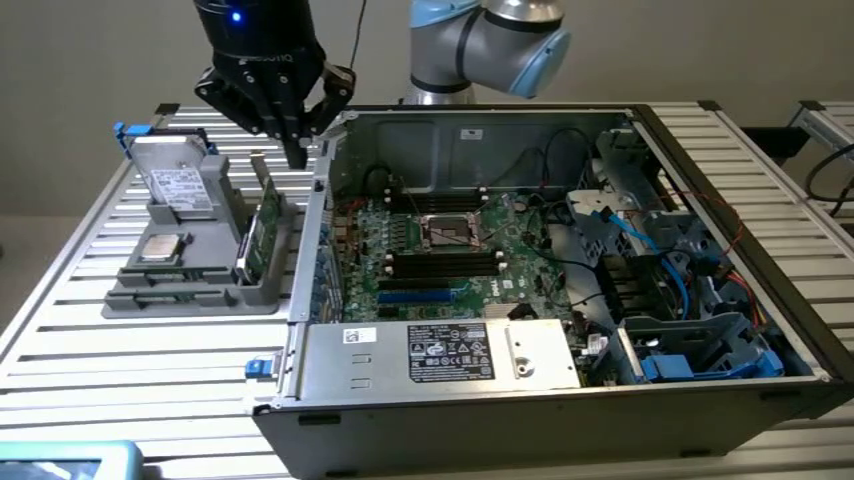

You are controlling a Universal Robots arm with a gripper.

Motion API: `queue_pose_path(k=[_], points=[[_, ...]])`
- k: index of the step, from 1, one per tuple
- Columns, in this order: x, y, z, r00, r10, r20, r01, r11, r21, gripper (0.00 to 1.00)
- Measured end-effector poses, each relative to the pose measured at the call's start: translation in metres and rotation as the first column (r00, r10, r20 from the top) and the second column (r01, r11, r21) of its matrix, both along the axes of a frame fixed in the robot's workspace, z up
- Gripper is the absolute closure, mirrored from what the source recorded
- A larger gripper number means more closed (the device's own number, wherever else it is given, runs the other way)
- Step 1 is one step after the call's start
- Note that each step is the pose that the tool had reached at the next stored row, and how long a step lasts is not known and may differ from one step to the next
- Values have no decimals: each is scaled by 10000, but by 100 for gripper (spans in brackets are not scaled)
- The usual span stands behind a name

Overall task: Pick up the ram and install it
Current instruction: 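Reach for the ram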

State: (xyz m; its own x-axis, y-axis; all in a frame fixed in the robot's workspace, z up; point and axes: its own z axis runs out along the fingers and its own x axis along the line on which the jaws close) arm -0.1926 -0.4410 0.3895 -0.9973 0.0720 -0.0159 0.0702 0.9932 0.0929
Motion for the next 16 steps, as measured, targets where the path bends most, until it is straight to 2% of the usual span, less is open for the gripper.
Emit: queue_pose_path(k=[16], points=[[-636, -115, -142, 10000, 0, -17, 0, 10000, 0, 89]])
